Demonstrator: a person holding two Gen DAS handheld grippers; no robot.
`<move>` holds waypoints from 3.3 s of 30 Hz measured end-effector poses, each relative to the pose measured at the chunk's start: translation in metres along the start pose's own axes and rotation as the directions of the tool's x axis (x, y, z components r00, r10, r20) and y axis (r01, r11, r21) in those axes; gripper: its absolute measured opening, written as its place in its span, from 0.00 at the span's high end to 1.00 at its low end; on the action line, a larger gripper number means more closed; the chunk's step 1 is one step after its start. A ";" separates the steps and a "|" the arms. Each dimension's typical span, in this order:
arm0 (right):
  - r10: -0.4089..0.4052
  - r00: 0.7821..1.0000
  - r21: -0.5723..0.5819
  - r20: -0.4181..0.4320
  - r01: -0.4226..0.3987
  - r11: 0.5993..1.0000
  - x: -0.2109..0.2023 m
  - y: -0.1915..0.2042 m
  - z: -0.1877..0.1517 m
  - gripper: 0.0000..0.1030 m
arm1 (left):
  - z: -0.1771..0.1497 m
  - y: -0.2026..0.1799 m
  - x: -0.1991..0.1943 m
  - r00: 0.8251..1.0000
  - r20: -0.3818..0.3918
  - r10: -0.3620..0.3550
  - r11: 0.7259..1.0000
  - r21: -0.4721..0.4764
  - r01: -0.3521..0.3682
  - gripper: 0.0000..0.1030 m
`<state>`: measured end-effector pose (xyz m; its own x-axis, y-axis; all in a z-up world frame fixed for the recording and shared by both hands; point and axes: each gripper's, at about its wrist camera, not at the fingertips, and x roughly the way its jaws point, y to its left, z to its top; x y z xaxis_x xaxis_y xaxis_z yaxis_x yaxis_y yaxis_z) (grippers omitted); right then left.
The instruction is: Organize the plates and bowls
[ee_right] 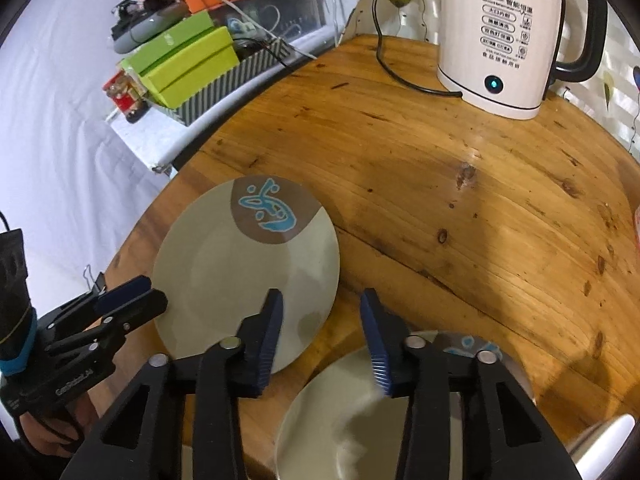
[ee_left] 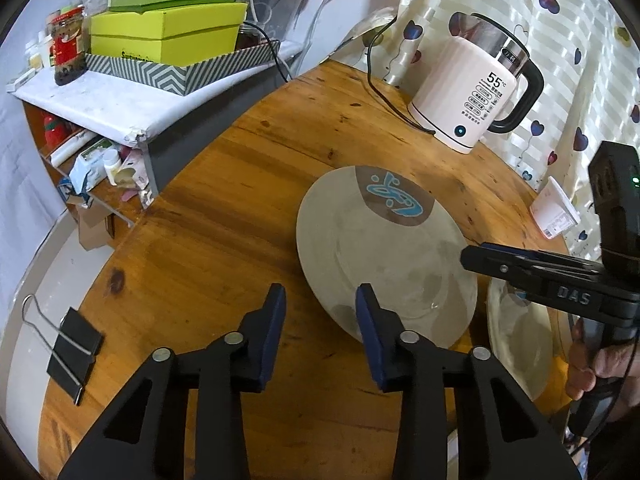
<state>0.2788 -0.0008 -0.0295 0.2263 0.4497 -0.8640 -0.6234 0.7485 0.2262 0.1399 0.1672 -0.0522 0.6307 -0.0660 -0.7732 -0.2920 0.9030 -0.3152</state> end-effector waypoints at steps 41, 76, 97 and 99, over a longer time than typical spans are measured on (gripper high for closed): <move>0.023 1.000 0.023 0.018 -0.024 0.999 -0.020 0.018 -0.009 0.78 | -0.001 -0.012 -0.029 0.999 0.038 0.000 1.000 0.030 -0.001 0.72; -0.017 0.999 0.156 0.036 0.011 0.988 -0.099 0.025 -0.152 0.78 | -0.097 -0.062 -0.088 0.999 -0.020 -0.026 0.987 0.159 0.029 0.72; -0.025 1.000 0.183 0.019 0.021 0.983 -0.104 0.029 -0.186 0.78 | -0.123 -0.064 -0.092 0.998 -0.054 -0.031 0.985 0.167 0.039 0.72; -0.023 1.000 0.187 0.016 0.020 0.982 -0.103 0.030 -0.187 0.78 | -0.125 -0.064 -0.092 0.998 -0.058 -0.031 0.985 0.167 0.040 0.72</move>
<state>0.0967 -0.1165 -0.0179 0.2528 0.4397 -0.8618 -0.4679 0.8352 0.2889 0.0107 0.0630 -0.0293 0.5967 -0.1179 -0.7937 -0.1422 0.9579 -0.2493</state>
